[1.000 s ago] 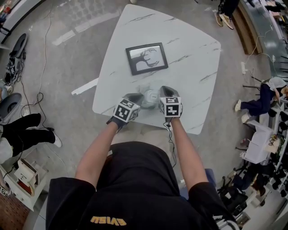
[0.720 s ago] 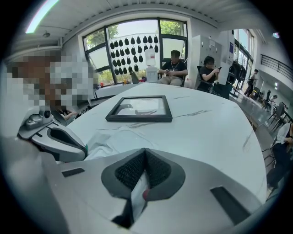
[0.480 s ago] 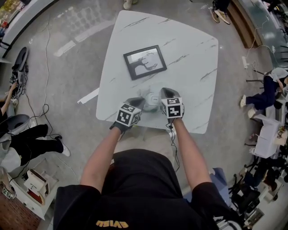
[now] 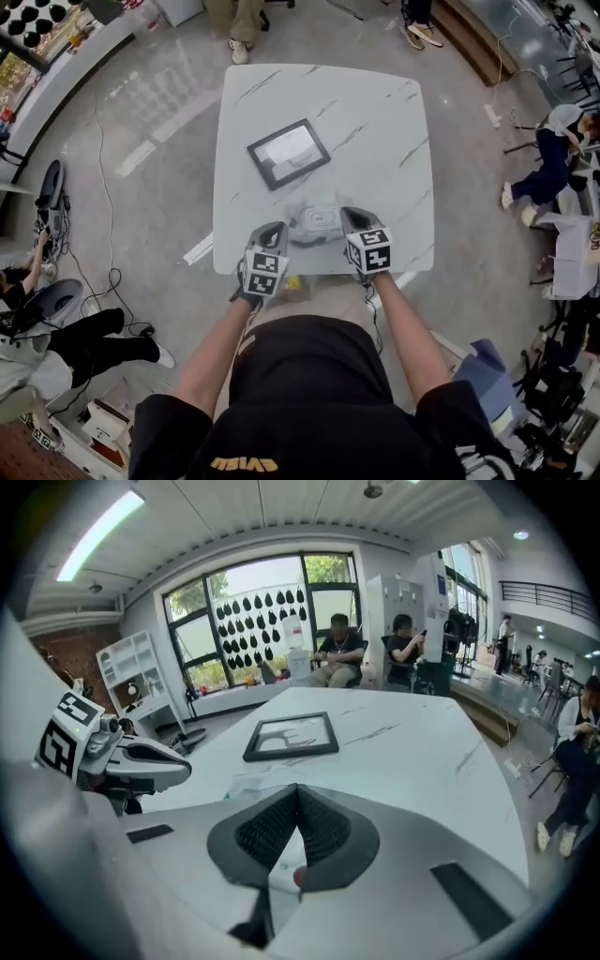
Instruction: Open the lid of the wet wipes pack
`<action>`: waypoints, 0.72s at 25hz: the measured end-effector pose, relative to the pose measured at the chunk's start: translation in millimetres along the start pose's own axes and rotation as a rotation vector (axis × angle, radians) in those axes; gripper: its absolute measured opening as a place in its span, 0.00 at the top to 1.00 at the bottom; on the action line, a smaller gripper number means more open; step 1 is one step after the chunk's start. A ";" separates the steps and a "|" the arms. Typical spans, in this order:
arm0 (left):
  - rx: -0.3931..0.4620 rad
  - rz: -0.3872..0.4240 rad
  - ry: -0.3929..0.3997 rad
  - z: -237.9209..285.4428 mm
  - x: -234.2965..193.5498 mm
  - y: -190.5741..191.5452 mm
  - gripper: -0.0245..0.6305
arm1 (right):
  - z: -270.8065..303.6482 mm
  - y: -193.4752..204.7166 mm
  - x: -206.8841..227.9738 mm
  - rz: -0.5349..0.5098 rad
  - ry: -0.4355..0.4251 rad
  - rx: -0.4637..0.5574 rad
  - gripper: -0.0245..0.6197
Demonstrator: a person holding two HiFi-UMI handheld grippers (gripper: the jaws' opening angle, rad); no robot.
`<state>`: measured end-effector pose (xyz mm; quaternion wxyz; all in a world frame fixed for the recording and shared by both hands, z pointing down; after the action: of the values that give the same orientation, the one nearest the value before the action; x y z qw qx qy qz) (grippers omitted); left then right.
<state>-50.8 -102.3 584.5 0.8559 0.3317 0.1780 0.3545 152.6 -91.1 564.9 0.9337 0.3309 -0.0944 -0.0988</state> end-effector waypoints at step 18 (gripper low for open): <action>0.442 -0.017 -0.029 -171.0 5.5 -81.3 0.94 | -172.6 -14.0 -21.3 0.076 0.138 0.402 0.96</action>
<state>-99.6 -65.8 405.2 0.7678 0.5148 0.2418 0.2949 172.1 7.0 422.0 0.8562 0.5127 -0.0603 -0.0198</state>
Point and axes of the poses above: the fingertips, and each gripper's own axes: z forward along the fingers, x to its right, y out of its underside, the point moved 6 cm from there along -z, backward along the fingers, and after that the axes turned 8 degrees about -x, right-handed, at the moved point
